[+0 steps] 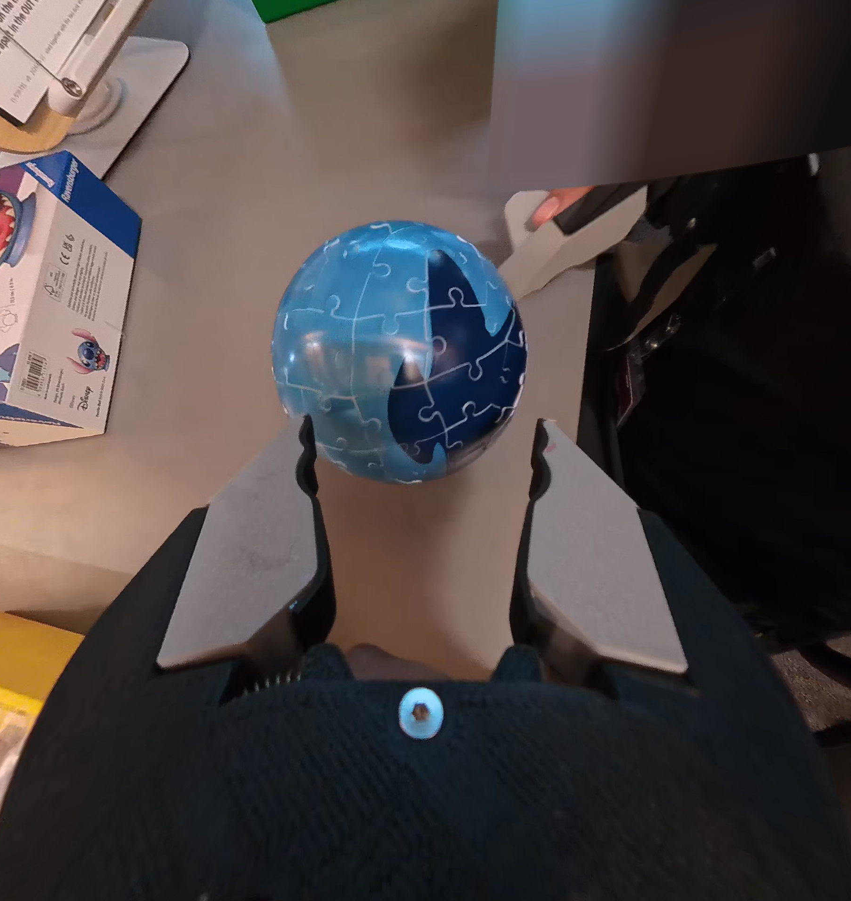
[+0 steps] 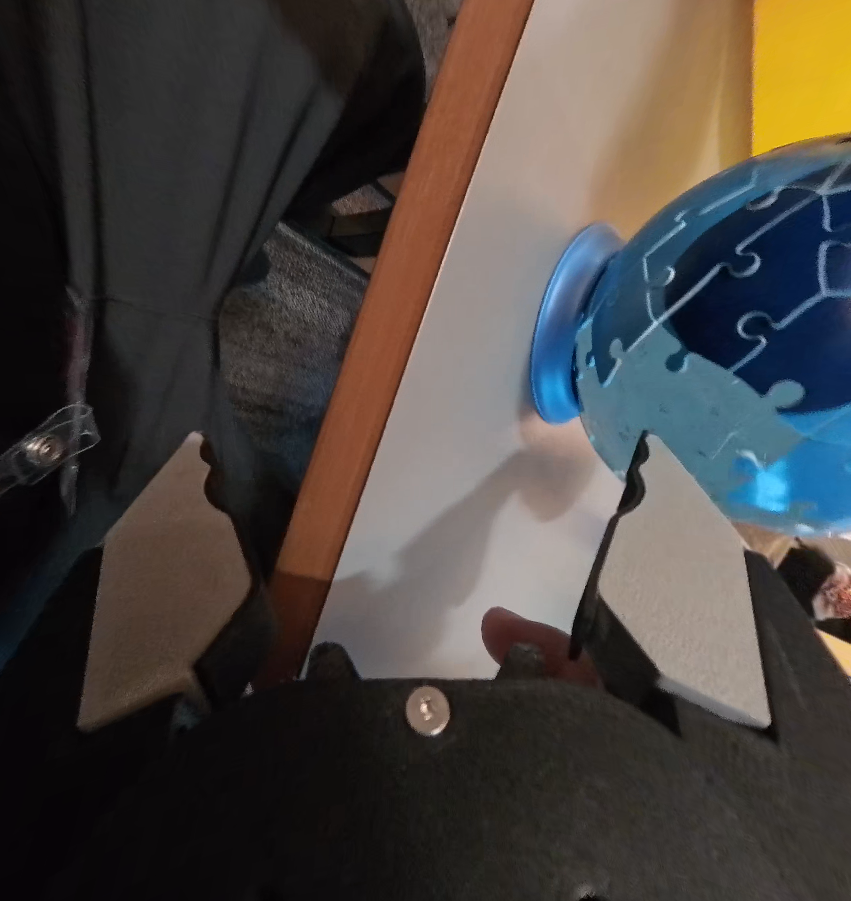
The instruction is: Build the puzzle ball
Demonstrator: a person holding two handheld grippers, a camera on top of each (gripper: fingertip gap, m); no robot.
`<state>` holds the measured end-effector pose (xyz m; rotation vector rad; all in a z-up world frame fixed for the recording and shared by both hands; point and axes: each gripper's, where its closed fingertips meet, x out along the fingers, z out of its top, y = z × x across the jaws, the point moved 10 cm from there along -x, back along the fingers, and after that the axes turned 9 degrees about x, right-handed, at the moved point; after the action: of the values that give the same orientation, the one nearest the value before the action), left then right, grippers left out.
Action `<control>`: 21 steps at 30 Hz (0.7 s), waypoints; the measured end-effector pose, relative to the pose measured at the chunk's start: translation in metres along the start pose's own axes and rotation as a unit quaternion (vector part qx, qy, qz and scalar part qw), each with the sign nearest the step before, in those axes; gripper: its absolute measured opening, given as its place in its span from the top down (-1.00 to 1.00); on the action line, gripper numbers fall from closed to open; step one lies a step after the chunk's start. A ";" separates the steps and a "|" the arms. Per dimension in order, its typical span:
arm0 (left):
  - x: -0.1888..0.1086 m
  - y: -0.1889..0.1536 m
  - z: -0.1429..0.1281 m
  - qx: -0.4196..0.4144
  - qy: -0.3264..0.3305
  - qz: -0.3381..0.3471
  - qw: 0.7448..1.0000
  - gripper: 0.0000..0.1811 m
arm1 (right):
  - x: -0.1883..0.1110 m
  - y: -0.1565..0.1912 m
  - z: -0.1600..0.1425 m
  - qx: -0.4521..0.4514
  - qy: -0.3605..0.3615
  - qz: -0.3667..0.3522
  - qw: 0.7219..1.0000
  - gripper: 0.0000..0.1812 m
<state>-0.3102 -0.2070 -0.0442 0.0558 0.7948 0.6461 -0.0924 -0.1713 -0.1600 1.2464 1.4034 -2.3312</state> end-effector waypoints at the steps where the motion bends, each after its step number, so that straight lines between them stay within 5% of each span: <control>1: 0.000 0.000 -0.003 -0.003 -0.007 0.002 1.000 0.03 | -0.004 -0.001 -0.005 0.021 -0.013 0.007 1.000 -0.74; 4: 0.000 0.003 -0.013 -0.013 -0.032 0.015 0.999 0.02 | -0.018 -0.016 -0.028 0.144 -0.097 0.036 0.984 -0.74; 8: 0.004 0.003 -0.022 -0.024 -0.068 0.021 0.997 -0.03 | -0.031 -0.049 -0.060 0.305 -0.210 0.026 0.928 -0.73; 12: 0.014 0.005 -0.028 -0.025 -0.082 0.024 0.996 -0.08 | -0.028 -0.063 -0.059 0.450 -0.324 0.128 0.822 -0.73; 17: 0.021 0.010 -0.032 -0.036 -0.110 -0.015 0.993 -0.14 | -0.011 -0.078 -0.045 0.556 -0.382 0.161 0.720 -0.73; 21: 0.027 0.016 -0.032 -0.029 -0.106 -0.038 0.993 -0.17 | -0.012 -0.076 -0.032 0.525 -0.387 0.113 0.750 -0.73</control>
<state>-0.3260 -0.1852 -0.0805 0.0398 0.5706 0.5791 -0.1039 -0.1075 -0.1079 0.3026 -0.3917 -2.8861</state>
